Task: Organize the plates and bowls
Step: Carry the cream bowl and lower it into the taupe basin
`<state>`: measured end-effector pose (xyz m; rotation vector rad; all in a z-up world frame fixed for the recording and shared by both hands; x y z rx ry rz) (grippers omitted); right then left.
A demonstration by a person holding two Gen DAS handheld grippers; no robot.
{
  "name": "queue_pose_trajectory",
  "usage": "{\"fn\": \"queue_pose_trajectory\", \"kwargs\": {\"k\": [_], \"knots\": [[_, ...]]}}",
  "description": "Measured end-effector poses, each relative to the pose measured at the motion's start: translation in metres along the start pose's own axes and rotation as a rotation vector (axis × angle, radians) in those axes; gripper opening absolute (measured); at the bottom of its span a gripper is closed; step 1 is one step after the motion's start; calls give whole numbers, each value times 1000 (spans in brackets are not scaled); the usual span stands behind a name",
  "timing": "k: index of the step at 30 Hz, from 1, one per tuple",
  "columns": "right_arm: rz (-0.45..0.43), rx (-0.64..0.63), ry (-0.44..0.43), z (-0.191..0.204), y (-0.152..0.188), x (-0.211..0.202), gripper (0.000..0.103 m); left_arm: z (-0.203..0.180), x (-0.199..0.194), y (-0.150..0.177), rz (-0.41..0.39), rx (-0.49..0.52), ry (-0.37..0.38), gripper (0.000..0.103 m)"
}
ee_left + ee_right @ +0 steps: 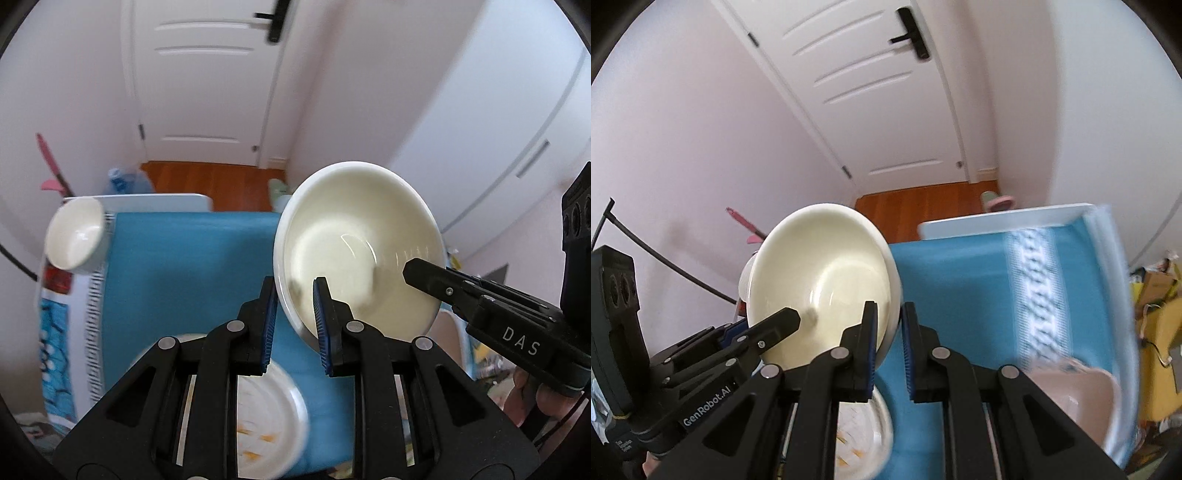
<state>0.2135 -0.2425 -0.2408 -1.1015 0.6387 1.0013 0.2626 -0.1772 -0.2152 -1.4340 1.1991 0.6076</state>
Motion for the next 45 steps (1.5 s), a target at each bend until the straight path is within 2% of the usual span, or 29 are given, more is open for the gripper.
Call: {"fn": "queue_pose_trajectory", "kwargs": {"k": [7,10,14,20,29,45], "knots": [[-22,67,65,-75,44,-50,12,-85,21,40,55,61,59,17],[-11,107,90,-104,67,-58,12,-112,42,62,113,99,58,17],[30,168,94,-135,96,-50,12,-127,66,84,176,116,48,17],[93,218,83,-165,124,-26,12,-139,99,107,257,151,-4,17],[153,216,90,-180,133,-2,12,-134,134,122,333,187,-74,17],[213,166,158,-186,135,4,12,-138,137,117,344,237,-118,17]]}}
Point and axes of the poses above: each gripper's, at about its wrist camera, not at the fingertips, and x roughly the way its jaws point, z to its left, y to its underside, the point moved 8 cm from there along x, roughly the way its jaws point, and after that the axes turned 8 degrees about z, right-handed, at the moved point
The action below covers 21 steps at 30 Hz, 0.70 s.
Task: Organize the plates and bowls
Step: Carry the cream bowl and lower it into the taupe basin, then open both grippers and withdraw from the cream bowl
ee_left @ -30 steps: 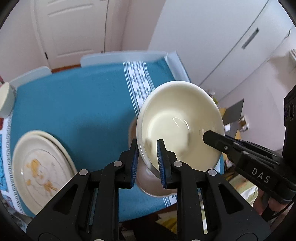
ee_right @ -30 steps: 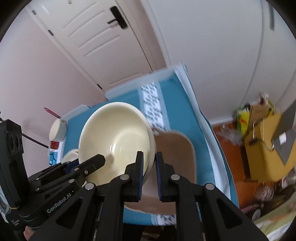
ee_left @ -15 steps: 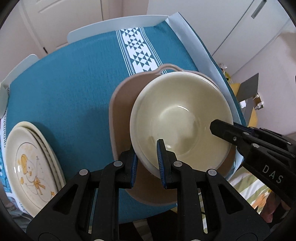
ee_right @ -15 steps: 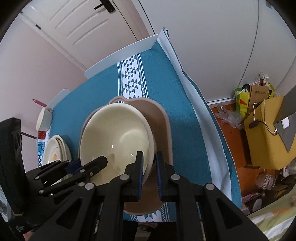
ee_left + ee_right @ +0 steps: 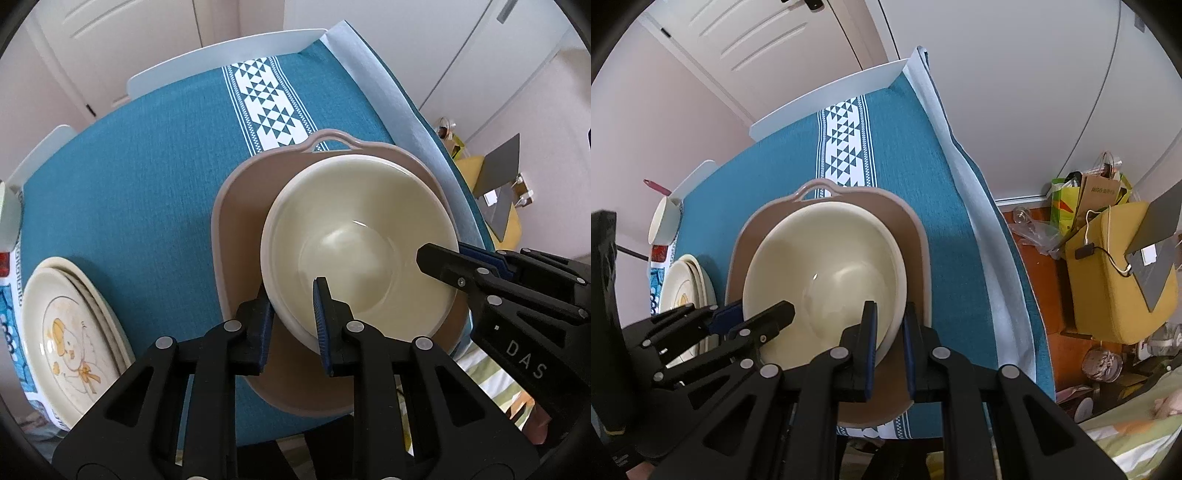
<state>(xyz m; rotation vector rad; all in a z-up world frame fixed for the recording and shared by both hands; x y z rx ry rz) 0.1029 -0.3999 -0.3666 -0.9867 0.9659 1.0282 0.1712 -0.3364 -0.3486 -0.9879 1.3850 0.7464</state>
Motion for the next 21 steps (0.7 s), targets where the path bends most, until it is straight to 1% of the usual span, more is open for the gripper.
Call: {"fn": "queue_pose_trajectory", "kwargs": {"k": [5,6,10,14,21], "knots": [[12,-17,9,1,1,-2,12,4,-2,0,7,-6,-12,19],[15,-19,9,1,1,-3,12,5,-3,1,5,-6,-12,21],[23,-18,3,1,5,-5,12,5,-10,1,-19,2,-11,24],[23,-11,-2,0,7,-8,12,5,-14,3,-28,8,-10,25],[-4,-16,9,2,10,-25,12,9,-33,7,-60,5,-1,25]]}}
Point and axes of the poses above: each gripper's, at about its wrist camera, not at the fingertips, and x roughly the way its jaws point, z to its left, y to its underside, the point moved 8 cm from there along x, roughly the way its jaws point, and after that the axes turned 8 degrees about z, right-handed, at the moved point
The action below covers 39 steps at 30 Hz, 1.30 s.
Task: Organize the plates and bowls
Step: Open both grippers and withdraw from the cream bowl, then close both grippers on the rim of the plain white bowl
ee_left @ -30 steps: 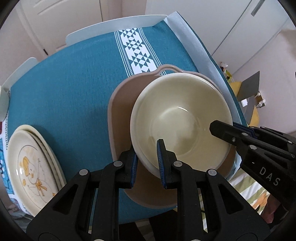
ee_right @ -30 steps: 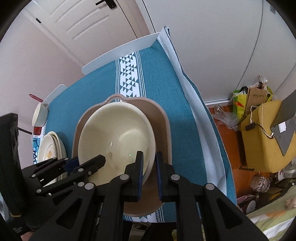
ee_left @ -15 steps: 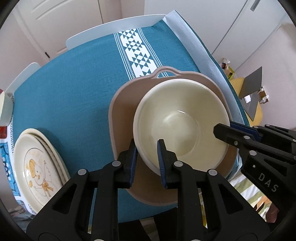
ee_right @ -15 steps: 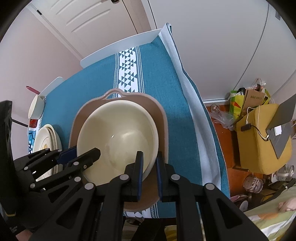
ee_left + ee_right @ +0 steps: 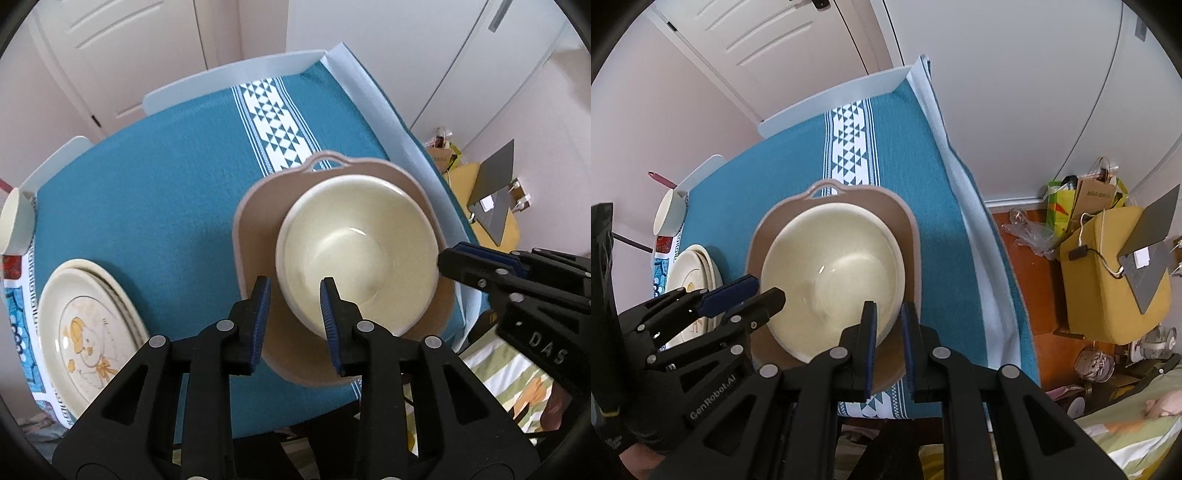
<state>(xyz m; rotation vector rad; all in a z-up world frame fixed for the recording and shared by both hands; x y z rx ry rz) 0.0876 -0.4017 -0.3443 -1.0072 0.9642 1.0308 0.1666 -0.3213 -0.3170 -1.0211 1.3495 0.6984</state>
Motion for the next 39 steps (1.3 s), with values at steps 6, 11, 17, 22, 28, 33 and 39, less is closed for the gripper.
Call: {"fn": "queue_pose_trajectory", "kwargs": {"k": [6,11,17,22,28,33,39], "knots": [[-90,-35,-50,21,-11,-44,12,29,-60,-2,-111,-61,15,25],[-208,-194,-134,87,-44,-95,26,92,-131,-2,-275,-196,-33,88],[-322,-420,-240,190,-82,-117,103,191,-175,13,-375,-400,-121,103],[-265,-544,-253,269,-109,-94,103,278,-179,35,-400,-605,-95,103],[-166,-572,-218,349,-146,-41,103,374,-141,54,-338,-824,-36,101],[-28,-628,-210,410,-175,33,103,433,-97,53,-296,-948,43,89],[130,-640,-262,449,-192,122,83,477,-39,34,-256,-1018,105,61]]}}
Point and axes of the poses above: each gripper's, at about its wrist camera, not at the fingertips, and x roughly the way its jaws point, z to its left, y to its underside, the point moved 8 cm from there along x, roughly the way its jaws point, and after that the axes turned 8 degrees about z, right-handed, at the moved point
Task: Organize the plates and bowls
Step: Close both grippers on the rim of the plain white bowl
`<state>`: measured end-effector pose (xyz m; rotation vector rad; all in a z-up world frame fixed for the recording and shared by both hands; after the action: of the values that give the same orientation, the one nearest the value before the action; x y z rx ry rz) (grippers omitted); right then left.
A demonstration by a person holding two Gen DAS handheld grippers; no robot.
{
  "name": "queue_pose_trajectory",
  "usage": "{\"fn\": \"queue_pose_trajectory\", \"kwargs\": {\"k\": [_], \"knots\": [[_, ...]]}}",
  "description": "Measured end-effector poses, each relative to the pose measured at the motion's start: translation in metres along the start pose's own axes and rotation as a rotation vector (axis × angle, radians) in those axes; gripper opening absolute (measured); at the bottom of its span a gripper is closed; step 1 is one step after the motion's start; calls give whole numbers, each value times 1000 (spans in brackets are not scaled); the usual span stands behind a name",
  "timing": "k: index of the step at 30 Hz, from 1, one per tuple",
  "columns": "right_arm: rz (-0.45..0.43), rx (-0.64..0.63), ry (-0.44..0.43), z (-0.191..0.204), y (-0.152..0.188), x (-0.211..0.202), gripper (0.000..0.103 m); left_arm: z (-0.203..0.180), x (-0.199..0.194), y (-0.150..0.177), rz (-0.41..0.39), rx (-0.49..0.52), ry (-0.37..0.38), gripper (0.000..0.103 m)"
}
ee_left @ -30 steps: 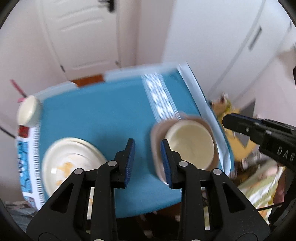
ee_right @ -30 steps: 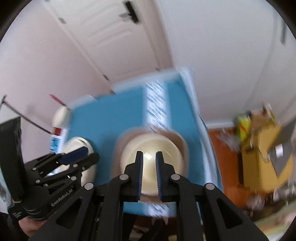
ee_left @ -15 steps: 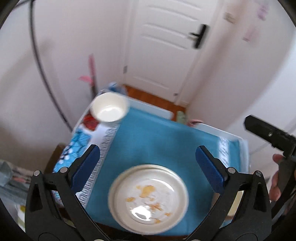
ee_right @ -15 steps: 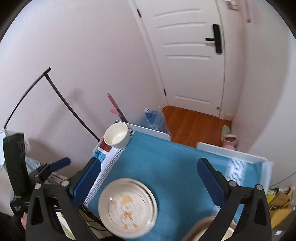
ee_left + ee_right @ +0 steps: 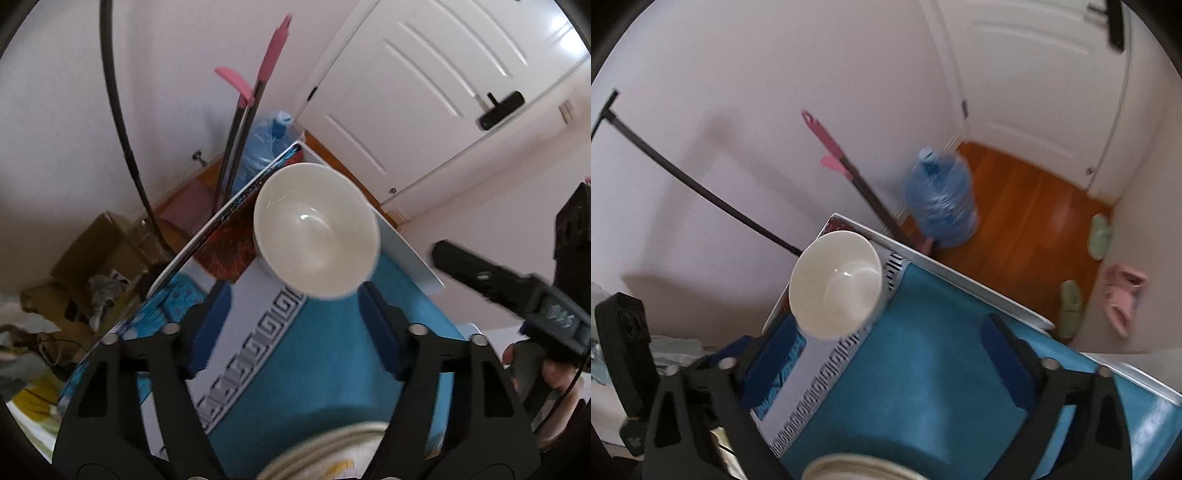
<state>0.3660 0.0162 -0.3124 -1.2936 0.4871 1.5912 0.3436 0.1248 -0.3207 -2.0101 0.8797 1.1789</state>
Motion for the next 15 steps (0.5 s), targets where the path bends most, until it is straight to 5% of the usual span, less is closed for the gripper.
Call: {"fn": "queue_pose_trajectory", "kwargs": {"k": [3,9,13,15], "knots": [[62,-4,-19,-3,-7,37,63,6,25,-10,32,-24,4,46],[115,-24,-43,-1,-18,74,47,12,46,-20,34,-45,-4,36],[135,-43,-42,-2,-19,85,31,20,54,-27,27,-58,-35,18],[139,-43,-52,-3,-18,89,18,24,56,-29,19,-65,-27,18]]}}
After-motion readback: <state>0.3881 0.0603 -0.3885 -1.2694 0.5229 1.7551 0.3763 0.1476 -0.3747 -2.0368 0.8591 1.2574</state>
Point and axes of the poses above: each gripper's, at about its wrist camera, not at the fingertips, and x roughly the way its jaws point, z to its left, y to its underside, the point moved 8 cm from there along x, roughly the way its jaws point, and after that the axes turned 8 degrees about z, right-handed, at the moved point
